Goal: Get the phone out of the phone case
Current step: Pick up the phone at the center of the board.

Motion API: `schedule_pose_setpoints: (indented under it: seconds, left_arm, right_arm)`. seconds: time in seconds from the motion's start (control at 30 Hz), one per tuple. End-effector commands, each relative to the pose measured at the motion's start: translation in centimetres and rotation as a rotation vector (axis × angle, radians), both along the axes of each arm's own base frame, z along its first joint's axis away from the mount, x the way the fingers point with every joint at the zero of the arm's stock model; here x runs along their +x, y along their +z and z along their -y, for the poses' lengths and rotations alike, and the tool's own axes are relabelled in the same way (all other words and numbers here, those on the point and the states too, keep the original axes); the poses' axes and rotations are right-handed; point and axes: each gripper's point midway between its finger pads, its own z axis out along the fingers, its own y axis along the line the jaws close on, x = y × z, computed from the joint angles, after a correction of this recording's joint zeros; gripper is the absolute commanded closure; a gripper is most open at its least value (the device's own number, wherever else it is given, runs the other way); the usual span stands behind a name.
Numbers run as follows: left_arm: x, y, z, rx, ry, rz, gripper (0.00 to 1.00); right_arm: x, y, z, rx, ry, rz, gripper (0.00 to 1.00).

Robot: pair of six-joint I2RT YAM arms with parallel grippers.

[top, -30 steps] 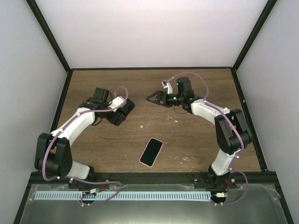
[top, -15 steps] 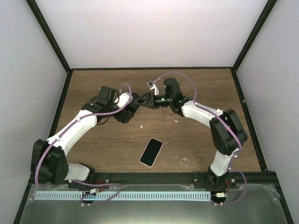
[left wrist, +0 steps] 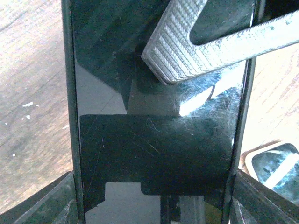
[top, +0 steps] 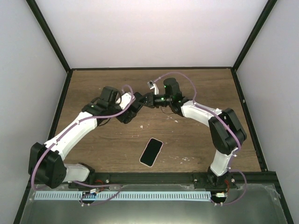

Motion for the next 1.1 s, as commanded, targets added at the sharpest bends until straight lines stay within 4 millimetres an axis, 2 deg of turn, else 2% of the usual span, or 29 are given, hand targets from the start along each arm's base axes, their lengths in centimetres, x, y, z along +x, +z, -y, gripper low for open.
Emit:
schedule_pose_setpoints:
  seconds: [0.0,0.07,0.13,0.2,0.23,0.4,0.57,0.67,0.77,0.87,0.9,1.07]
  left_arm:
    - [0.9,3.5,0.9,-0.047,-0.017,0.123,0.61]
    - [0.7,3.5,0.7,-0.036,-0.021,0.126,0.48]
    - [0.3,3.8,0.4,-0.029,-0.027,0.134,0.28]
    - [-0.1,3.8,0.2,-0.021,-0.034,0.138,0.05]
    - [-0.3,3.8,0.0,-0.019,-0.033,0.137,0.01]
    - [-1.4,4.7,-0.5,-0.038,-0.028,0.133,0.00]
    - [-2.3,6.3,-0.1,-0.155,0.008,0.123,0.00]
    - [-4.1,6.6,1.2,-0.230,-0.087,0.078,0.00]
    - [-4.8,6.9,1.9,-0.312,-0.055,-0.040,0.00]
    - [-7.1,8.5,2.6,-0.322,-0.188,-0.105,0.00]
    - [-7.6,9.6,2.5,-0.317,-0.233,-0.084,0.00]
    - [-10.2,12.3,1.3,-0.343,-0.325,-0.002,0.00]
  right_arm:
    - [0.4,-0.1,-0.3,-0.005,-0.015,-0.013,0.89]
    - [0.3,0.1,-0.2,-0.001,-0.009,-0.008,0.95]
    - [0.1,0.5,-0.1,0.003,-0.008,-0.002,0.99]
    - [-0.1,1.2,0.3,0.016,0.000,0.012,0.99]
    - [-0.3,1.9,0.5,0.028,0.002,0.033,0.99]
    - [-0.8,3.8,2.1,0.054,0.020,0.140,0.99]
    - [-2.0,4.6,3.9,0.080,0.125,0.228,0.99]
    - [-3.2,5.6,4.9,0.079,0.182,0.320,0.99]
    - [-4.9,7.8,5.9,0.088,0.246,0.460,0.99]
    - [-6.7,10.6,7.0,0.096,0.296,0.618,0.99]
    - [-7.3,11.2,7.4,0.097,0.313,0.640,0.99]
    - [-9.5,13.1,8.4,0.139,0.381,0.695,0.99]
